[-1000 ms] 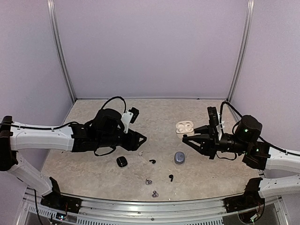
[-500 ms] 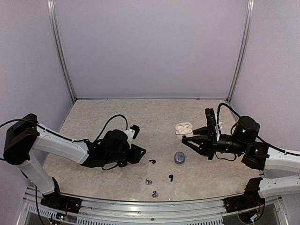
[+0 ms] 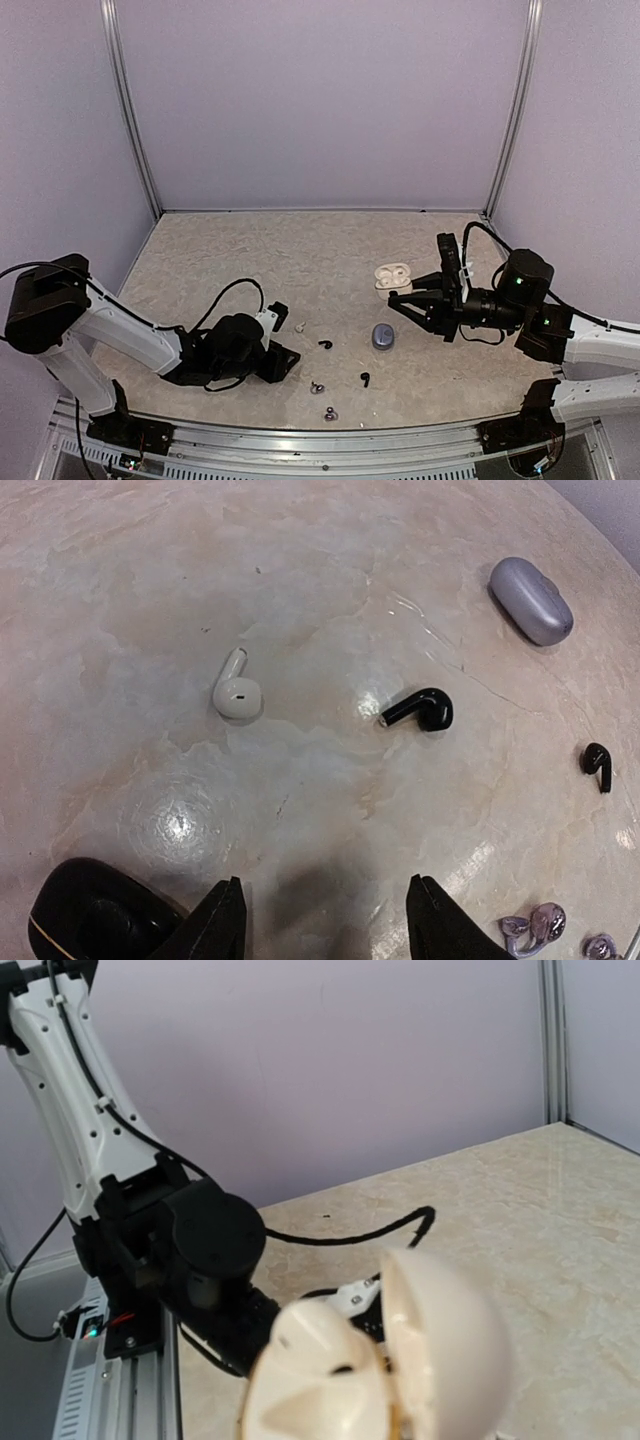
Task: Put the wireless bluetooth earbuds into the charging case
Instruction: Pick up the right earbud from the center of the board.
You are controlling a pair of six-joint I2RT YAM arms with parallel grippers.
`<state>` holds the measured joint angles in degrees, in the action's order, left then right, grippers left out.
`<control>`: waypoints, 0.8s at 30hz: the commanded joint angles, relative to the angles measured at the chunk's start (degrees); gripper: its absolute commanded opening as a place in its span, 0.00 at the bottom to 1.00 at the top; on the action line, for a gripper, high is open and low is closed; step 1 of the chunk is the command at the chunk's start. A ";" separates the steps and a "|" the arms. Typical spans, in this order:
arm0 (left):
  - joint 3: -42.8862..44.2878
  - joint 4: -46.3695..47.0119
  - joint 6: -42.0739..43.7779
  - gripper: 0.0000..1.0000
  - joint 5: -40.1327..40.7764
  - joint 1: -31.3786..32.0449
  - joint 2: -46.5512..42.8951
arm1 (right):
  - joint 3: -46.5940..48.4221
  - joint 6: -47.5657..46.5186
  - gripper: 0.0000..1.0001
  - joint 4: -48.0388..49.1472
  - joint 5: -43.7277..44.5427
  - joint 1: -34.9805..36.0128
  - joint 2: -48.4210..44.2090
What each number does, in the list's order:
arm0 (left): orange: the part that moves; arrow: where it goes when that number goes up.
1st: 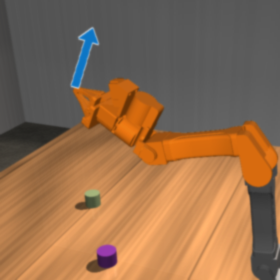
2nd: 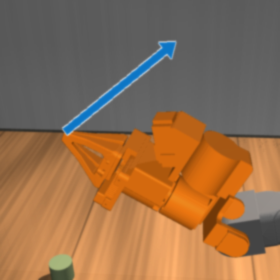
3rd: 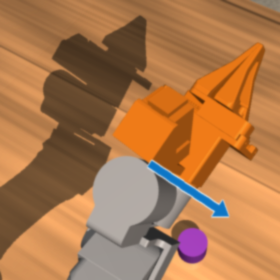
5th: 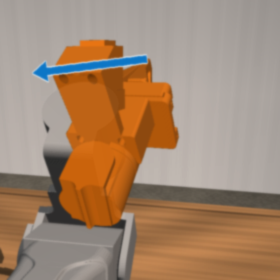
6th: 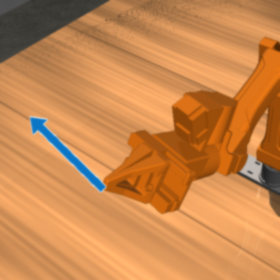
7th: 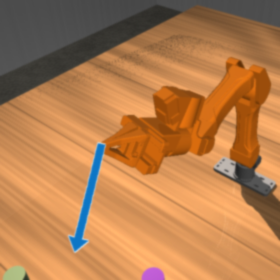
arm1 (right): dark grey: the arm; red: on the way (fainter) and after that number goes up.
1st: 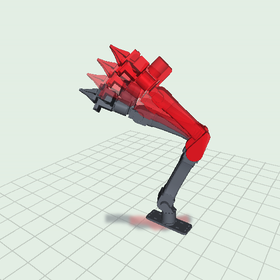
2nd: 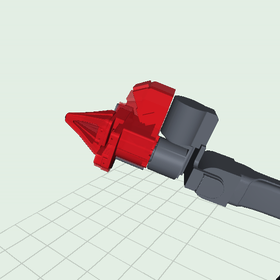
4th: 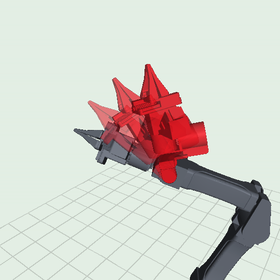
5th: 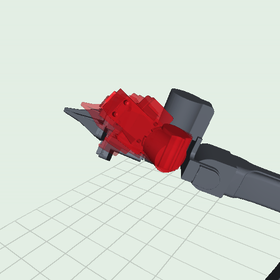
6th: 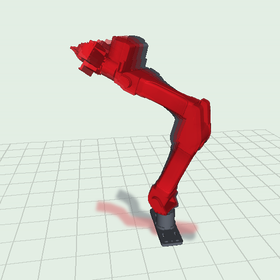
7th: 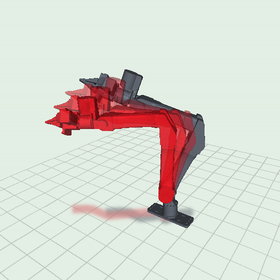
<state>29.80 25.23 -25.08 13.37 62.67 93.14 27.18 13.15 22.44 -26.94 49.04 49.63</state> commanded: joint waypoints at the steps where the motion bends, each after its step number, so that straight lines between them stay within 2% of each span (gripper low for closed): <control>1: -2.41 5.93 -2.38 0.56 -0.13 -0.48 -1.57 | -0.38 0.04 0.01 0.68 -0.22 -0.47 -0.43; 6: -5.14 8.68 -3.65 0.55 -0.23 -1.57 0.81 | 0.38 -0.22 0.01 -0.50 -0.14 -0.57 -0.84; 13: -7.93 10.38 -1.33 0.54 1.78 -7.00 -0.13 | 0.67 -0.59 0.01 -1.38 0.31 -0.62 -1.35; 17: -9.40 15.51 2.75 0.55 2.38 -7.99 -0.55 | 0.84 -0.58 0.01 -1.34 0.31 -0.63 -1.24; 24: -10.55 29.30 10.36 0.61 -3.08 -5.78 2.08 | 0.93 -0.79 0.01 -1.26 0.04 -0.60 -0.96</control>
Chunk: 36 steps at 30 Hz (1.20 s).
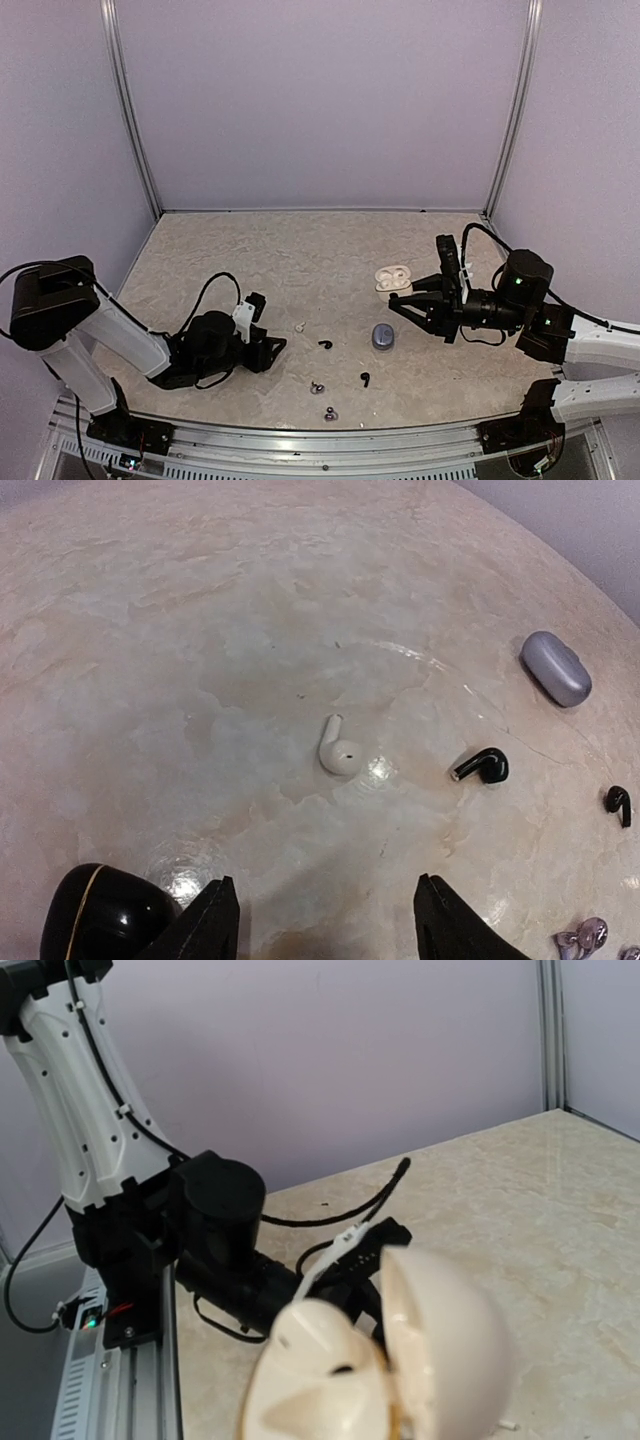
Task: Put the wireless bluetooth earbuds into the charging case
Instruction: Pick up the right earbud from the center of the board.
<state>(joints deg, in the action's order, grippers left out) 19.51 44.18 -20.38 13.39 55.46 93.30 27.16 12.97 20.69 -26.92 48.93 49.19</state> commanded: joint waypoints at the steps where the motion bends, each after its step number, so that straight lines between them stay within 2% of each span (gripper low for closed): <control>1: 0.13 11.18 6.30 0.62 -3.27 1.81 2.87 | 0.98 -0.61 0.01 0.56 0.01 -0.49 -0.42; 16: 7.88 11.33 9.39 0.61 -3.04 0.27 14.94 | 1.27 -1.14 0.01 0.14 -0.15 -0.65 -0.72; 36: 13.65 5.50 10.08 0.41 2.26 -1.06 20.69 | 1.07 -2.25 0.01 -0.94 0.53 -1.05 -1.47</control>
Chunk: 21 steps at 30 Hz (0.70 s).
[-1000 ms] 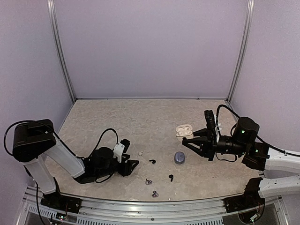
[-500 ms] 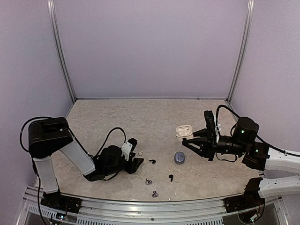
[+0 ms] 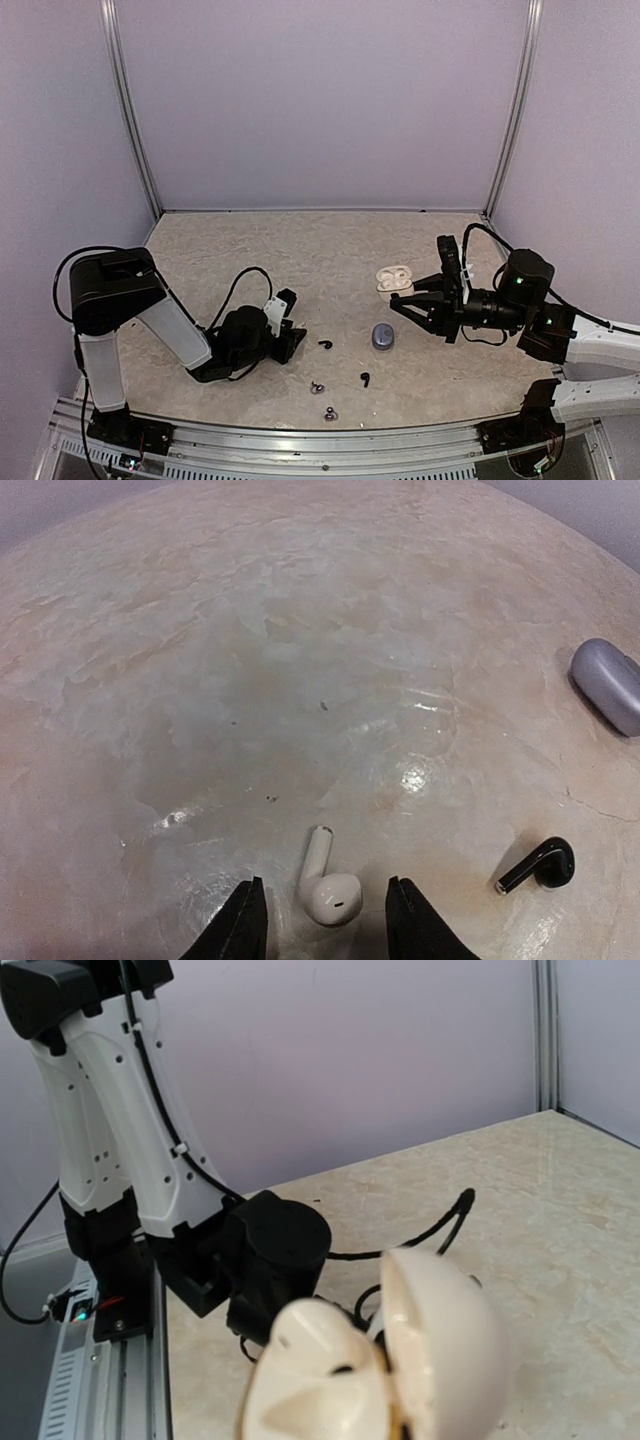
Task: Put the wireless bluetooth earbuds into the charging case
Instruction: Pick up the right earbud from the center of the board.
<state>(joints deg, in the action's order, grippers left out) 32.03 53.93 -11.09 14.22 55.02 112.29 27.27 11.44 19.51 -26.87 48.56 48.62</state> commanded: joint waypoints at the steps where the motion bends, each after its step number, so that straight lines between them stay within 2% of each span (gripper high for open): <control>1: 1.23 -4.61 0.76 0.39 1.49 -0.62 1.63 | 0.97 -0.72 0.01 0.19 0.49 -0.71 -0.92; 5: 1.41 -6.70 0.61 0.33 1.75 -0.67 0.94 | 0.95 -0.72 0.01 0.18 0.35 -0.96 -0.95; 11: 1.08 -10.74 0.52 0.34 0.91 -0.45 -0.30 | 0.78 -0.85 0.01 0.33 0.02 -1.12 -0.73; 21: 1.86 -13.28 5.37 0.26 0.49 -0.36 -1.85 | 0.78 -0.98 0.01 0.52 -0.37 -1.27 -0.72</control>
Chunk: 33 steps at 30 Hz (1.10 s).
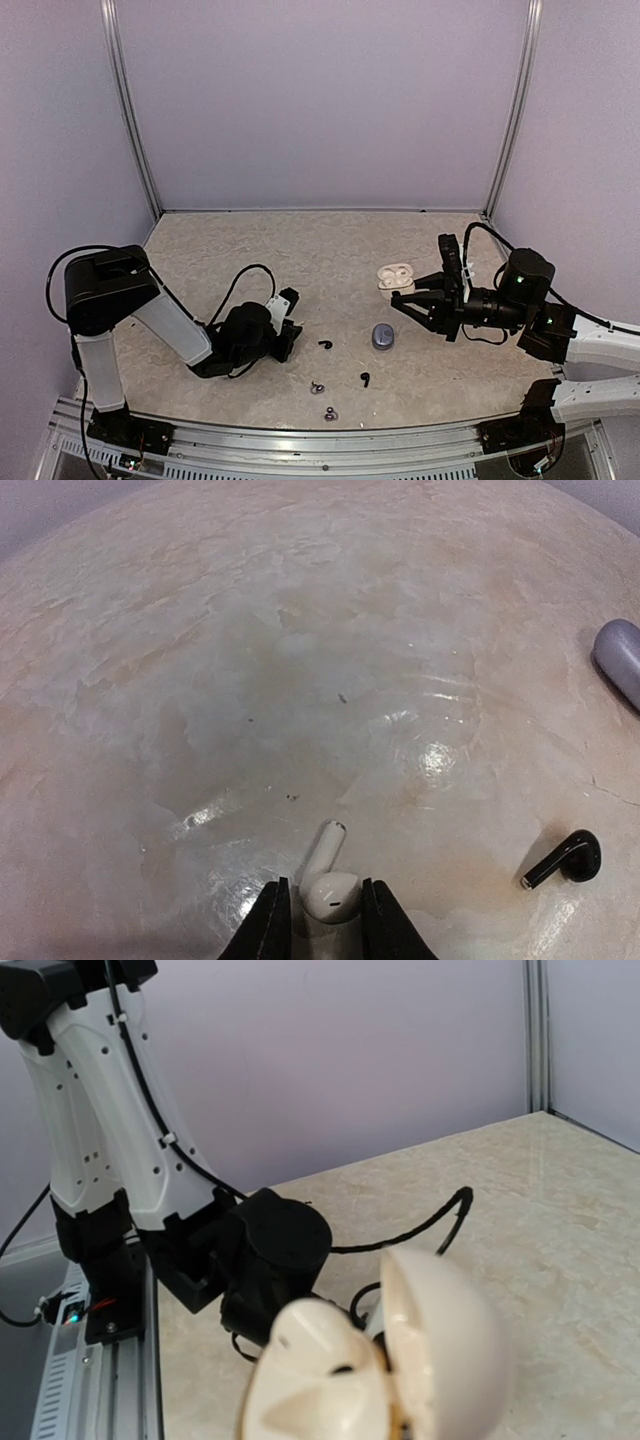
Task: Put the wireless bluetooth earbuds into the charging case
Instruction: Pick up the right earbud from the center of the board, then insert the right earbud into the right side groove of the charging case.
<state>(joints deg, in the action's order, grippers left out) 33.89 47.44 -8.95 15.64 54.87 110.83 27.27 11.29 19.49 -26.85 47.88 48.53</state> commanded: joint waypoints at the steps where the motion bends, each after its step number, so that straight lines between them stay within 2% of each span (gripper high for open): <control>1: 0.41 -7.04 4.09 0.25 -1.20 -0.20 -0.31 | 0.78 -0.87 0.01 0.62 -0.47 -0.59 -0.56; 9: 2.54 -8.92 7.10 0.20 -3.85 -0.69 0.72 | 0.82 -0.88 0.01 0.05 -0.35 -0.59 -1.37; 17: -0.16 -9.92 8.00 0.17 -4.60 -0.01 -6.33 | 0.42 -1.03 0.01 -0.39 -0.31 -0.60 -1.84; 25: 0.33 -20.55 11.63 0.15 -0.60 4.22 -18.37 | 0.79 -4.57 0.01 -2.16 0.20 -0.62 -0.96; 33: 5.03 -35.80 16.00 0.15 3.56 11.16 -32.11 | 4.00 -16.30 0.00 -8.97 -0.93 -0.57 2.64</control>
<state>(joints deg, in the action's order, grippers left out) 35.33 21.04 3.60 16.21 63.29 84.36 28.25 2.00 14.06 -26.89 47.83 49.69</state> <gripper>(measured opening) 0.168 0.228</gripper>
